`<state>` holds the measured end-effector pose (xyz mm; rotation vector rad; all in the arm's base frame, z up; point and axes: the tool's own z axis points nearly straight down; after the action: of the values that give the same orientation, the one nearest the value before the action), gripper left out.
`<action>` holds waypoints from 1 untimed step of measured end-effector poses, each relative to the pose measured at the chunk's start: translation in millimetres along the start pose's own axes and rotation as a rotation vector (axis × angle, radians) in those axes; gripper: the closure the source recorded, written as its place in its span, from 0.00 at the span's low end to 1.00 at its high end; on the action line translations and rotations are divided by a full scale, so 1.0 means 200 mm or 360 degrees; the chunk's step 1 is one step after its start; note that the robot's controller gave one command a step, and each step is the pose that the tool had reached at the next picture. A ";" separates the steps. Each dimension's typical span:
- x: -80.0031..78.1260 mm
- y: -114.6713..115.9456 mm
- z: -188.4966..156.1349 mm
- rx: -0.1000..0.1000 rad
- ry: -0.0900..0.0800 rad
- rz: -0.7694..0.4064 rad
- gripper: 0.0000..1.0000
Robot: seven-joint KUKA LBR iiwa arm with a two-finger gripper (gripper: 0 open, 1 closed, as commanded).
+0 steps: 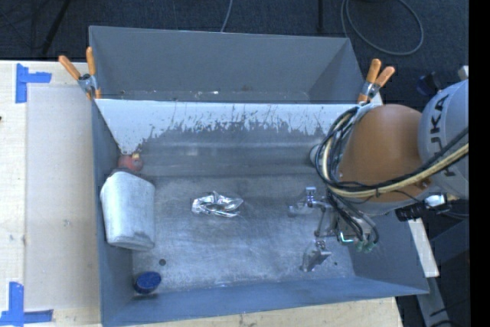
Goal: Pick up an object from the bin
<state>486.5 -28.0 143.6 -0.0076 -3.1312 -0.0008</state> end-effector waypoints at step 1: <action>-0.35 0.37 0.32 0.0001 -0.0019 -0.0593 0.00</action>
Offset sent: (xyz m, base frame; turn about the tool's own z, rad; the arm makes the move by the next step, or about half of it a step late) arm 0.0685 0.0713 -0.0632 -0.3719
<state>555.4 45.4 79.4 0.5744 -3.0905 -0.0028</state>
